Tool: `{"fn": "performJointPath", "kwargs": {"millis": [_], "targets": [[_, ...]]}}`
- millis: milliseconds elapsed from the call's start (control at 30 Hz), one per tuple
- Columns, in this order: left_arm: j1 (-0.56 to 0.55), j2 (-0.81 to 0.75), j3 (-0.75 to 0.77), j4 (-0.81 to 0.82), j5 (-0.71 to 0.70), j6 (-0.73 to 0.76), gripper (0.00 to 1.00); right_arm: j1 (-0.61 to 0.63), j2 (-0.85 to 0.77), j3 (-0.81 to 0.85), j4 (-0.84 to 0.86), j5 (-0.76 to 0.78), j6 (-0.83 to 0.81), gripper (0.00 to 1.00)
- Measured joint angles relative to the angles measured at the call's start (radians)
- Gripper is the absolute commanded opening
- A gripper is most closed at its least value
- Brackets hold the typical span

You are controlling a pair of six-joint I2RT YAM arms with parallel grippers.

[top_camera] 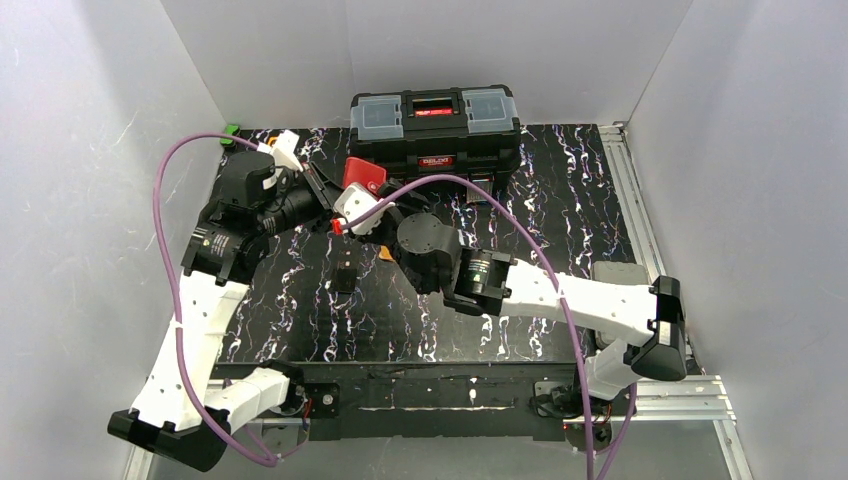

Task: Put the credit cards into the card holder
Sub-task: Open the card holder at the center of the board.

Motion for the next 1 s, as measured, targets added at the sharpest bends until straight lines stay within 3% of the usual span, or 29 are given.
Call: {"fn": "performJointPath", "kwargs": {"millis": [367,700,1000], "targets": [[0.005,0.003,0.040,-0.011,0.008,-0.025,0.00,-0.021,0.018,-0.006,0.112,-0.020,-0.071,0.47],[0.005,0.011,0.067,-0.006,0.011,-0.050,0.00,-0.060,0.018,-0.006,0.109,-0.085,0.002,0.27],[0.006,0.011,0.067,0.002,0.011,-0.062,0.00,-0.080,0.018,-0.006,0.103,-0.134,0.084,0.01]]}}
